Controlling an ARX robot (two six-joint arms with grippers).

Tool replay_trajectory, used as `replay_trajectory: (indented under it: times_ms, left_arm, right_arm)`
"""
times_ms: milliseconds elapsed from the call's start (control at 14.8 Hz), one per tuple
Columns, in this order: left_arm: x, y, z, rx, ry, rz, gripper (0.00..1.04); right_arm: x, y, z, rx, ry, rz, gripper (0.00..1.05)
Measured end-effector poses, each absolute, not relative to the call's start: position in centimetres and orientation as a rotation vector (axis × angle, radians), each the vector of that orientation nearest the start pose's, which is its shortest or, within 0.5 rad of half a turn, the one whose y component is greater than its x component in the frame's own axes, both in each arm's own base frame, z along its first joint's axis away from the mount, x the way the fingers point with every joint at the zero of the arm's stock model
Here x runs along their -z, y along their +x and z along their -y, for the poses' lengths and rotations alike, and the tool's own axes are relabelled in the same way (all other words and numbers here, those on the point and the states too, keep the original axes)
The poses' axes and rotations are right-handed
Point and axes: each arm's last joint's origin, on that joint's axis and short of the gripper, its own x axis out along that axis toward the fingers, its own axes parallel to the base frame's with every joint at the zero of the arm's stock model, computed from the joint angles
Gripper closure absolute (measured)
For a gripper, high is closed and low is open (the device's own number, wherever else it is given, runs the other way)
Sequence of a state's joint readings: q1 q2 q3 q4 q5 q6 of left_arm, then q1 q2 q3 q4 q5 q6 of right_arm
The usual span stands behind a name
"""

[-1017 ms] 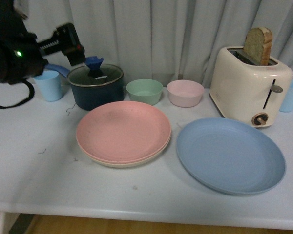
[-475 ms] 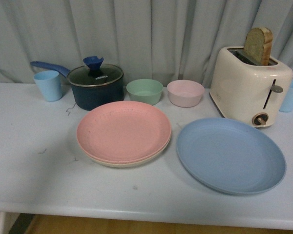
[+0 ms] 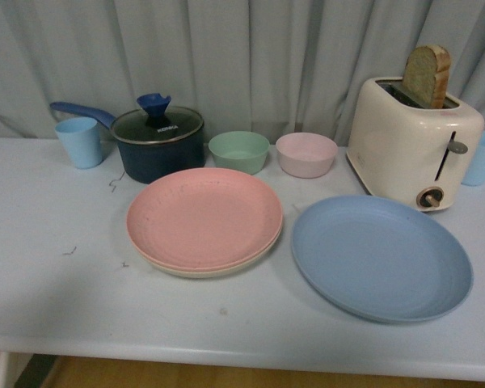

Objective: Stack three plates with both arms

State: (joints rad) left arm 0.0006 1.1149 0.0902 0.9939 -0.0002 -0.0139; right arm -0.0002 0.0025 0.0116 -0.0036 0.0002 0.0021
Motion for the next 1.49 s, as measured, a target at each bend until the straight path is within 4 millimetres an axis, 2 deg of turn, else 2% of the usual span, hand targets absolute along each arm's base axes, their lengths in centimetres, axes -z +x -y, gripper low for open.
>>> replay_trajectory:
  times_ms: [339, 746, 949, 1153, 1492]
  left_arm:
    - [-16.4, 15.0, 0.0, -0.001, -0.014, -0.010, 1.03]
    - [-16.4, 14.4, 0.0, -0.001, -0.014, -0.011, 1.03]
    - [-16.6, 13.5, 0.0, -0.001, -0.014, -0.002, 1.03]
    - [-17.0, 11.6, 0.0, -0.001, -0.014, 0.012, 1.03]
    - [-17.0, 10.9, 0.0, -0.001, -0.014, 0.011, 1.03]
  right_arm:
    - [-16.7, 9.7, 0.0, 0.000, 0.002, 0.006, 0.06]
    - [-16.7, 9.7, 0.0, 0.001, 0.002, 0.006, 0.06]
    - [-16.7, 9.7, 0.0, 0.001, 0.002, 0.006, 0.06]
    - [-16.7, 9.7, 0.0, 0.000, 0.002, 0.006, 0.06]
    - [-16.7, 9.7, 0.0, 0.000, 0.002, 0.006, 0.06]
